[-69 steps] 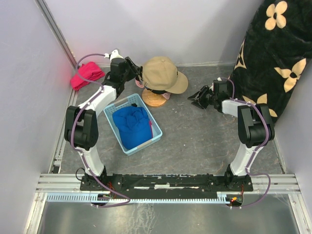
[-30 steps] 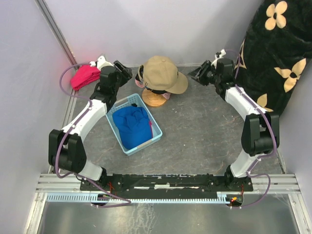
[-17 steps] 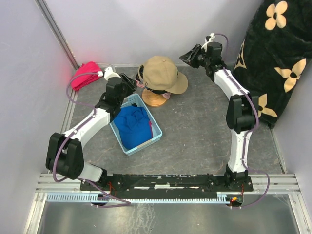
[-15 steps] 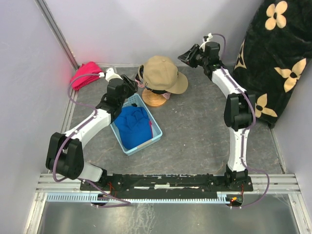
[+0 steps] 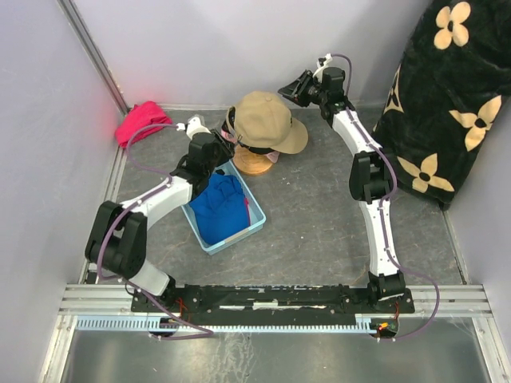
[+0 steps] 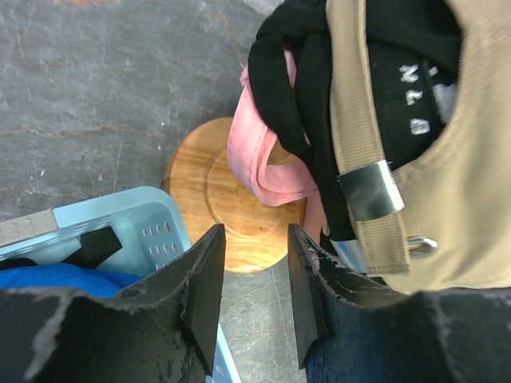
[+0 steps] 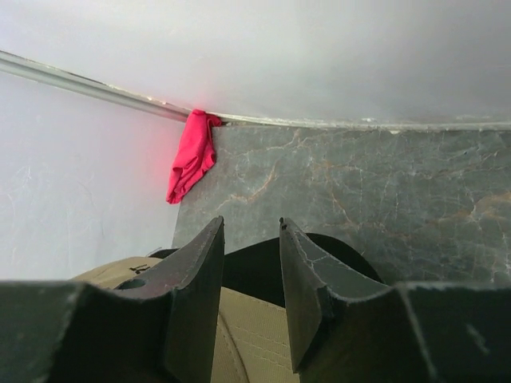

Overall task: Stack the hats
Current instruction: Stack the hat on the hat, then pick up the hat from the bin.

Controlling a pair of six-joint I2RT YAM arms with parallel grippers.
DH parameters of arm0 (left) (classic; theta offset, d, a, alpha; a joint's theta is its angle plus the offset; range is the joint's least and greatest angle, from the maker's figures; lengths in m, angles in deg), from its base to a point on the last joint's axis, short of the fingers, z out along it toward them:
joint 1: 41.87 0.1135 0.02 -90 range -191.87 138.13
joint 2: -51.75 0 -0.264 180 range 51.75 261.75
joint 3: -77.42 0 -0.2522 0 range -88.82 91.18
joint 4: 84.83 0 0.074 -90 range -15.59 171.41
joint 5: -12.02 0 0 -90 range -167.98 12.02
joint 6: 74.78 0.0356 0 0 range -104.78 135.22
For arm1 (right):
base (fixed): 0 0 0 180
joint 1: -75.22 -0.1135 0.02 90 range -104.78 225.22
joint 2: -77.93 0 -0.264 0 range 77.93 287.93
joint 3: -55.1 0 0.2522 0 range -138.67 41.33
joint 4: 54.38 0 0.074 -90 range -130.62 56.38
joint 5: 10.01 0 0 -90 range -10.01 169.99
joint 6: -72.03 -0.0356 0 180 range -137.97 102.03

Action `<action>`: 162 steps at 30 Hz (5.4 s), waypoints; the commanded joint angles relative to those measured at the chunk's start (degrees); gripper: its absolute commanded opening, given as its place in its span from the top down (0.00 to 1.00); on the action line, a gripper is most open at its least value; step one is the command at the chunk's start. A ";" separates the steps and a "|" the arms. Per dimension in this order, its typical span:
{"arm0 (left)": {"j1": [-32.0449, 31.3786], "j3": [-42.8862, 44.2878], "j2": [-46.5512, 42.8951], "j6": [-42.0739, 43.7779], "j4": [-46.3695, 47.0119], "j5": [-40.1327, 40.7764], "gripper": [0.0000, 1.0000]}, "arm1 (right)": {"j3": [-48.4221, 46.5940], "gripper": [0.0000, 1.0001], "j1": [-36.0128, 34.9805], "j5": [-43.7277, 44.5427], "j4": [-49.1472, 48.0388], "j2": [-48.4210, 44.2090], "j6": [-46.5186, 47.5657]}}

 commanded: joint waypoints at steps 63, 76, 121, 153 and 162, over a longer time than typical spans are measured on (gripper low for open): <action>-0.89 10.87 5.34 3.55 -9.14 -1.61 0.43 | 50.07 0.47 0.40 8.34 -23.81 -34.87 -1.83; -0.93 4.17 -6.21 3.99 -13.60 1.84 0.34 | 60.87 0.39 -2.02 14.53 -14.08 -53.52 9.62; -1.06 -2.13 -0.17 7.30 -23.37 5.74 0.32 | 81.39 0.40 -16.04 26.73 -1.63 -81.60 20.66; -1.28 -3.97 -3.72 7.93 -20.14 4.76 0.97 | 83.31 0.40 -16.01 26.99 -2.51 -82.76 20.48; -1.24 -3.25 -8.55 7.94 -24.05 5.00 0.97 | 83.05 0.40 -16.05 27.66 -1.48 -83.49 21.02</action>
